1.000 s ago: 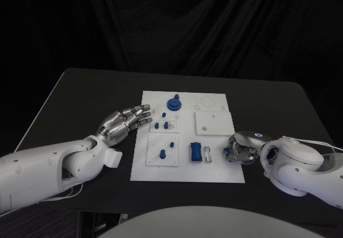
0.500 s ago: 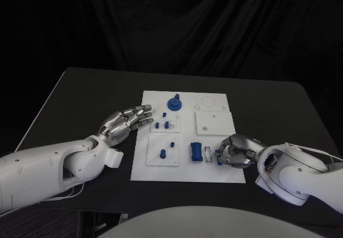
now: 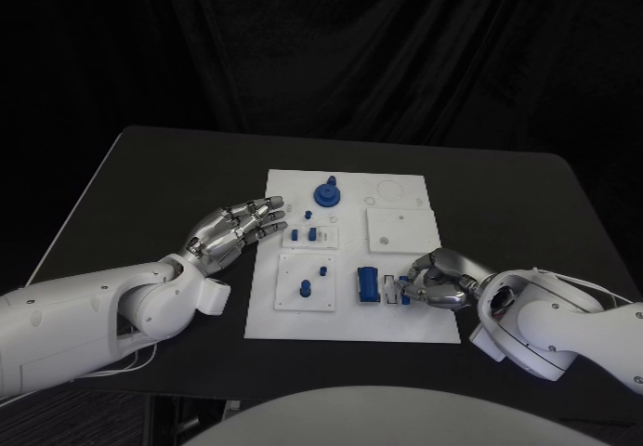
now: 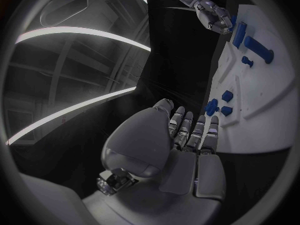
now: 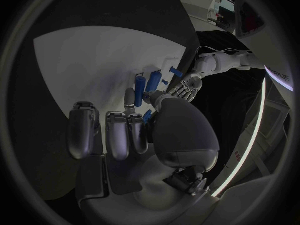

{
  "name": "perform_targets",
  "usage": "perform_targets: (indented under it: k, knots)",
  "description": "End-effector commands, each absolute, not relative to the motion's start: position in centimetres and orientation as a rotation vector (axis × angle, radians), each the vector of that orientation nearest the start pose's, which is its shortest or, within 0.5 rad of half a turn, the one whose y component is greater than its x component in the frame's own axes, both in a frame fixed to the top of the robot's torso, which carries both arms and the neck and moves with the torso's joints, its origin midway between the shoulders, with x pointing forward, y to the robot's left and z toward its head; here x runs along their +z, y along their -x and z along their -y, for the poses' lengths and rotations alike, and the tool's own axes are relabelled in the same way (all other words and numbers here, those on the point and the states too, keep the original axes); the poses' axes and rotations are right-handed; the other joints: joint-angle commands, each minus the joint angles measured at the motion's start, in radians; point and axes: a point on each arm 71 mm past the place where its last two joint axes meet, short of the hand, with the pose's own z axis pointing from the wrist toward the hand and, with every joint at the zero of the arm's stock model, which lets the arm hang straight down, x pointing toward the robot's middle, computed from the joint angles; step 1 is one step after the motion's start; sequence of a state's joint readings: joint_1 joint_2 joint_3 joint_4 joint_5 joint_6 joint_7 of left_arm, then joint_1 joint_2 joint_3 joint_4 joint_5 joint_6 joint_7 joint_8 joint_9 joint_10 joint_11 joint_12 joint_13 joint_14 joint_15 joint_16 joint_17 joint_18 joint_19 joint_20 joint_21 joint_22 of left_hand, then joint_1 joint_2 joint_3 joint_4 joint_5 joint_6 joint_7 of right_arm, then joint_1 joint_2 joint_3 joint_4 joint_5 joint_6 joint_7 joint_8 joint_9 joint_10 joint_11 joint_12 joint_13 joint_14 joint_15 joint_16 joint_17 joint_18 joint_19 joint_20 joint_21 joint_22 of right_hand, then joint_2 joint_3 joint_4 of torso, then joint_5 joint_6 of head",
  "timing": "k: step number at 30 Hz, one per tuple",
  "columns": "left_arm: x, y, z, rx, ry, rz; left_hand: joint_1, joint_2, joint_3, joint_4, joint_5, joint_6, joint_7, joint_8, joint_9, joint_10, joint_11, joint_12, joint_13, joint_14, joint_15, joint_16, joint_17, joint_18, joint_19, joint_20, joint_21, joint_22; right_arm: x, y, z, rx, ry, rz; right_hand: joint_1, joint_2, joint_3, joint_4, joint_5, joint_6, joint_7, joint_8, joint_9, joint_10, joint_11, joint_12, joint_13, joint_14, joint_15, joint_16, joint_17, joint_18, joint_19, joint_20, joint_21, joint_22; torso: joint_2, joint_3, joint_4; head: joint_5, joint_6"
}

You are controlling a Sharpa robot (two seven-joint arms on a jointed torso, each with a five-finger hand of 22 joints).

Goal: Assemble the parts on the task board

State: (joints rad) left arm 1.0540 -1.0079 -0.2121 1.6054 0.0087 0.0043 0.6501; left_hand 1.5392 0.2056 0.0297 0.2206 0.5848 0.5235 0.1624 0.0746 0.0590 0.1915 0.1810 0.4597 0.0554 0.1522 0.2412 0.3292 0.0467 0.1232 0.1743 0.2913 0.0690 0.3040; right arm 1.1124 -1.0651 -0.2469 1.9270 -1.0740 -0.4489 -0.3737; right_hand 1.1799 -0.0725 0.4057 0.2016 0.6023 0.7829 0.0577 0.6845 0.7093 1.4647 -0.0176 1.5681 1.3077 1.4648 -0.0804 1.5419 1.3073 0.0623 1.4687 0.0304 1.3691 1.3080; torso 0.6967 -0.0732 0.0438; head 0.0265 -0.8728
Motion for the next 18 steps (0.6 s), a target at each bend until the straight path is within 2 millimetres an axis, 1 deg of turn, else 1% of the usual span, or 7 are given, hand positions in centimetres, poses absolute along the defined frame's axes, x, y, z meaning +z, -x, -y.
perform_targets:
  k: [1,5,6,8,10,15,18]
  knots:
    - [-27.34,-40.18,-25.32,-1.804,1.191,-1.49,-0.008,0.0,0.004,0.0,0.004,0.0,0.01,0.003,0.0,0.002,0.006,0.007,0.001,0.001,-0.006,0.004,0.001,-0.005,0.005,0.0,0.004,0.001,-26.53,-35.17,21.31,0.683,-0.446,-2.085,-0.014,0.003,0.044,-0.04,-0.017,0.004,-0.011,0.004,0.001,0.106,-0.005,0.003,0.263,0.096,-0.004,0.003,0.217,-0.015,0.023,-0.004,0.005,0.2,-0.002,-0.0022,-0.0003,0.001,0.0]
    - [-27.37,-40.2,-25.32,-1.802,1.191,-1.492,-0.008,-0.001,0.006,0.0,0.004,-0.001,0.01,0.003,0.0,0.002,0.007,0.007,0.002,0.002,-0.006,0.005,0.001,-0.005,0.005,0.0,0.004,0.0,-26.72,-35.32,21.28,0.672,-0.446,-2.096,-0.023,0.005,0.042,-0.035,-0.038,0.003,-0.011,0.004,0.0,0.106,-0.006,0.003,0.263,0.096,-0.004,0.003,0.217,-0.014,0.022,-0.004,0.004,0.2,-0.002,-0.0022,-0.0012,0.002,0.0]
    - [-27.37,-40.21,-25.3,-1.803,1.191,-1.492,-0.008,-0.001,0.006,0.0,0.004,-0.001,0.01,0.003,0.0,0.002,0.007,0.007,0.002,0.002,-0.006,0.005,0.001,-0.005,0.005,0.0,0.004,0.0,-26.79,-35.35,21.27,0.668,-0.445,-2.102,-0.029,0.005,0.039,-0.031,-0.045,0.002,-0.01,0.003,-0.001,0.106,-0.005,0.003,0.263,0.096,-0.004,0.003,0.217,-0.014,0.022,-0.004,0.003,0.2,-0.002,-0.0011,-0.0017,0.002,0.0]
    - [-27.39,-40.22,-25.26,-1.803,1.191,-1.493,-0.008,-0.001,0.006,0.0,0.004,-0.001,0.01,0.003,0.0,0.002,0.007,0.007,0.002,0.002,-0.006,0.005,0.001,-0.005,0.005,0.0,0.004,0.0,-26.89,-35.39,21.23,0.662,-0.443,-2.111,-0.033,0.006,0.036,-0.029,-0.045,0.001,-0.01,0.003,-0.001,0.106,-0.005,0.003,0.263,0.096,-0.004,0.002,0.216,-0.014,0.022,-0.004,0.003,0.199,-0.002,-0.001,-0.0016,0.002,0.0]
    - [-27.39,-40.23,-25.22,-1.804,1.191,-1.494,-0.008,-0.001,0.006,0.0,0.004,-0.001,0.01,0.003,0.0,0.002,0.007,0.007,0.002,0.002,-0.006,0.005,0.001,-0.005,0.005,0.0,0.004,0.0,-26.97,-35.42,21.16,0.658,-0.44,-2.12,-0.055,0.009,0.014,-0.013,-0.048,0.001,-0.008,0.002,-0.003,0.106,-0.003,0.003,0.263,0.096,-0.002,0.003,0.217,-0.014,0.021,-0.003,0.003,0.199,-0.001,-0.0011,-0.0012,0.002,0.0]
    - [-27.42,-40.25,-25.18,-1.805,1.191,-1.496,-0.009,-0.001,0.007,0.001,0.003,-0.001,0.01,0.003,0.0,0.002,0.007,0.007,0.002,0.002,-0.006,0.005,0.001,-0.005,0.005,0.0,0.004,0.0,-27.19,-35.42,20.97,0.644,-0.432,-2.149,-0.086,0.021,-0.026,0.013,-0.127,0.0,-0.007,-0.004,-0.01,0.106,-0.001,0.003,0.263,0.096,-0.001,0.002,0.215,-0.013,0.019,-0.002,0.0,0.198,-0.002,-0.0002,-0.0019,0.004,0.0]
    - [-27.43,-40.27,-25.16,-1.806,1.191,-1.497,-0.009,-0.001,0.007,0.001,0.003,-0.001,0.01,0.003,0.0,0.002,0.007,0.007,0.002,0.002,-0.006,0.005,0.001,-0.005,0.005,0.0,0.004,0.0,-27.31,-35.41,20.91,0.633,-0.43,-2.163,-0.12,0.029,-0.059,0.045,-0.214,0.002,-0.003,-0.008,-0.015,0.106,0.002,0.003,0.263,0.096,0.002,0.003,0.217,-0.013,0.019,0.0,0.0,0.198,-0.002,-0.0001,-0.002,0.007,0.0]
